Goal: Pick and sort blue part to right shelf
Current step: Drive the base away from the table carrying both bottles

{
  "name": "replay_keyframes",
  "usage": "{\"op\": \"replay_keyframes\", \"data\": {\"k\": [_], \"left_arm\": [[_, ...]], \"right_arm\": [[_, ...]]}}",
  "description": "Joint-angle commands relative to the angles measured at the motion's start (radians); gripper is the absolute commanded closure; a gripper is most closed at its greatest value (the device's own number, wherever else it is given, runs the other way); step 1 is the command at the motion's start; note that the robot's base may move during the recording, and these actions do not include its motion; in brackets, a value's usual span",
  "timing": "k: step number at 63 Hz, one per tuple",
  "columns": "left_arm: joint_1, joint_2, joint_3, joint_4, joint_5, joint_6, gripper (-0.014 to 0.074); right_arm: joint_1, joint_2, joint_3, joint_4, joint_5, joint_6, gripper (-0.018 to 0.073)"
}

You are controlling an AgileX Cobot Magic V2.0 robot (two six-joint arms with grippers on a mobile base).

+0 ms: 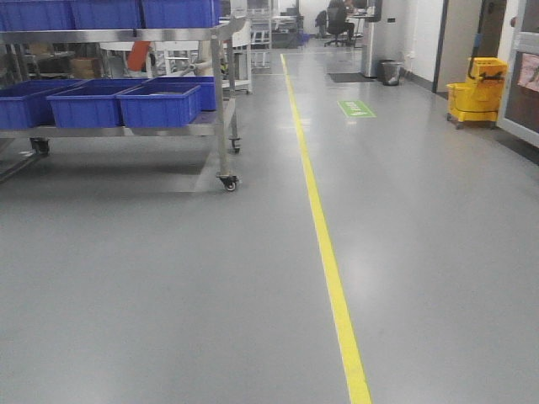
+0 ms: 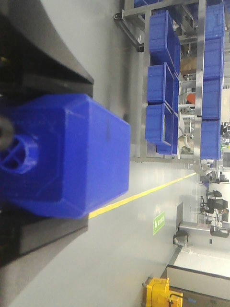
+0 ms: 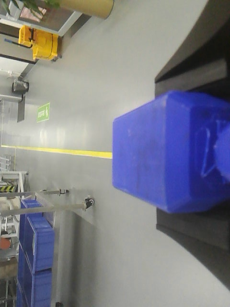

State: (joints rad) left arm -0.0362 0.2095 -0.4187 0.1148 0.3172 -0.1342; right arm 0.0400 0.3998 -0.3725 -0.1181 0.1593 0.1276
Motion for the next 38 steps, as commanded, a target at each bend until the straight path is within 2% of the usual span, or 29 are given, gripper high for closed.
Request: {"op": "replay_keyframes", "data": {"k": [1, 38], "left_arm": [[0.003, 0.007, -0.029, 0.002, -0.094, 0.000, 0.0314], [0.003, 0.007, -0.029, 0.002, -0.094, 0.000, 0.0314]], "right_arm": [[-0.004, 0.007, -0.029, -0.008, -0.102, -0.005, 0.0167], [-0.004, 0.007, -0.029, -0.008, -0.102, -0.005, 0.0167]]}}
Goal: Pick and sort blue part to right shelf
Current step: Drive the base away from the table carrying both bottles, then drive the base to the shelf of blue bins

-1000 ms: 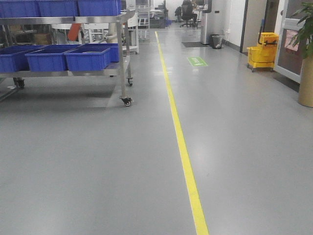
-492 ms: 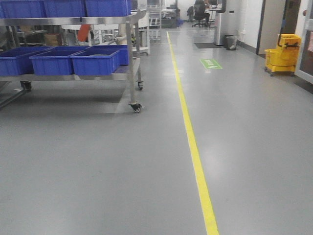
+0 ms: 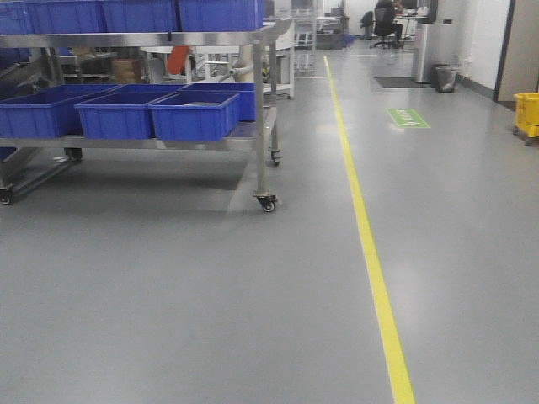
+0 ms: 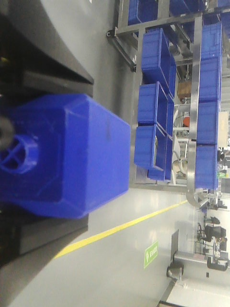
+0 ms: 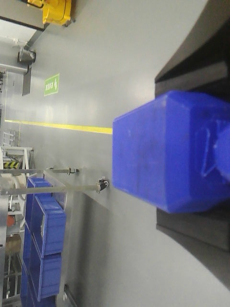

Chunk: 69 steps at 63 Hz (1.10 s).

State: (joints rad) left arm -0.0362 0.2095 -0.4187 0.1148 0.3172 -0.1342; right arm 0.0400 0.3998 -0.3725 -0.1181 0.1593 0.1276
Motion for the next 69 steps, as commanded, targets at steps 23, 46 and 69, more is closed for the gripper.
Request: {"op": "replay_keyframes", "data": {"k": [23, 46, 69], "left_arm": [[0.003, 0.007, -0.029, 0.002, -0.094, 0.000, 0.0314], [0.003, 0.007, -0.029, 0.002, -0.094, 0.000, 0.0314], [0.003, 0.007, -0.029, 0.002, -0.094, 0.000, 0.0314]], "right_arm": [[-0.004, 0.007, -0.029, -0.008, -0.102, -0.005, 0.0167], [-0.004, 0.007, -0.029, -0.008, -0.102, -0.005, 0.0167], [-0.004, 0.007, -0.029, -0.008, -0.102, -0.005, 0.0167]]}}
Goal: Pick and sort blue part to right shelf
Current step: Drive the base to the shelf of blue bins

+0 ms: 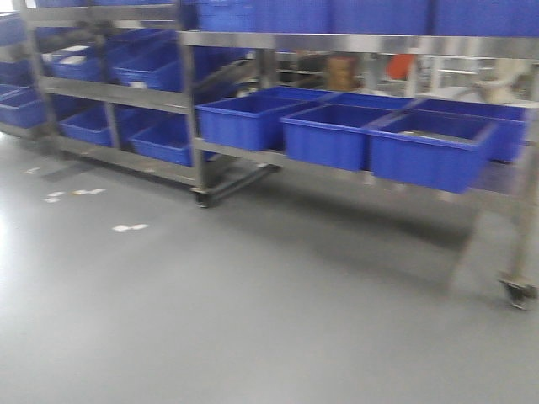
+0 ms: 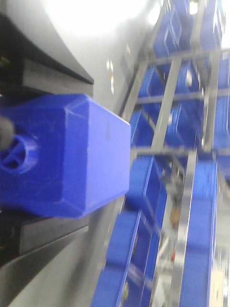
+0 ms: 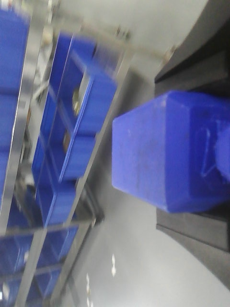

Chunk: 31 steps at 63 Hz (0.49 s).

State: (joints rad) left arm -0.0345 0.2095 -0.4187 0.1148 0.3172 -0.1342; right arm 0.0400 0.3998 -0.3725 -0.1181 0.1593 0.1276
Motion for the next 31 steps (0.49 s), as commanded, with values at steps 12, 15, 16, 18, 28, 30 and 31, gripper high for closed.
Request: {"op": "replay_keyframes", "data": {"k": [12, 15, 16, 18, 28, 30, 31], "left_arm": [[0.001, 0.007, -0.029, 0.002, -0.094, 0.000, 0.0314], [0.001, 0.007, -0.029, 0.002, -0.094, 0.000, 0.0314], [0.001, 0.007, -0.029, 0.002, -0.094, 0.000, 0.0314], [0.001, 0.007, -0.029, 0.002, -0.094, 0.000, 0.0314], [0.001, 0.007, -0.029, 0.002, -0.094, 0.000, 0.0314], [0.001, 0.007, -0.029, 0.002, -0.094, 0.000, 0.0314], [0.001, 0.007, -0.029, 0.002, -0.094, 0.000, 0.0314]], "right_arm": [[-0.004, 0.007, -0.029, -0.008, -0.102, -0.005, 0.0167], [-0.004, 0.007, -0.029, -0.008, -0.102, -0.005, 0.0167], [-0.004, 0.007, -0.029, -0.008, -0.102, -0.005, 0.0167], [-0.004, 0.007, -0.029, -0.008, -0.102, -0.005, 0.0167], [-0.004, 0.007, -0.029, -0.008, -0.102, -0.005, 0.0167], [-0.004, 0.007, -0.029, -0.008, -0.102, -0.005, 0.0167], [-0.004, 0.007, -0.029, -0.008, -0.102, -0.005, 0.0167]]}}
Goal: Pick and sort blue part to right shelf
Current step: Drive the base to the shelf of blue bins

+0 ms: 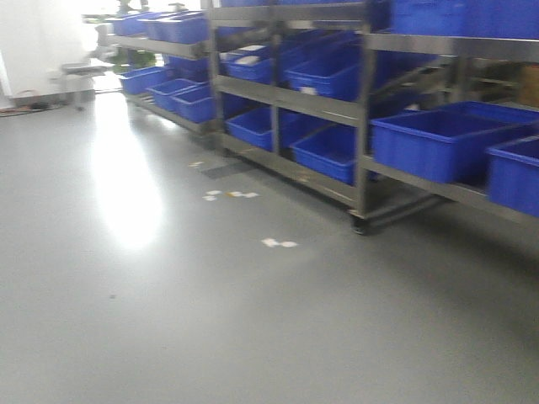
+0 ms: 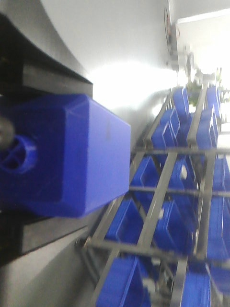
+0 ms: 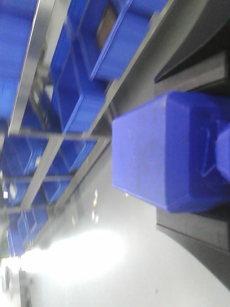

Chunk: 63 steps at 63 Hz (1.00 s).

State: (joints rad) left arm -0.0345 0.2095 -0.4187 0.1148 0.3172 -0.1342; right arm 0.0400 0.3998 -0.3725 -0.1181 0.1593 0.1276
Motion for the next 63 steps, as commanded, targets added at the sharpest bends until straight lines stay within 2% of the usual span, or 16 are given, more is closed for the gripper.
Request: {"op": "replay_keyframes", "data": {"k": [1, 63], "left_arm": [[0.001, 0.007, -0.029, 0.002, -0.094, 0.000, 0.0314], [0.001, 0.007, -0.029, 0.002, -0.094, 0.000, 0.0314]], "right_arm": [[-0.004, 0.007, -0.029, -0.008, -0.102, -0.005, 0.0167], [-0.004, 0.007, -0.029, -0.008, -0.102, -0.005, 0.0167]]}}
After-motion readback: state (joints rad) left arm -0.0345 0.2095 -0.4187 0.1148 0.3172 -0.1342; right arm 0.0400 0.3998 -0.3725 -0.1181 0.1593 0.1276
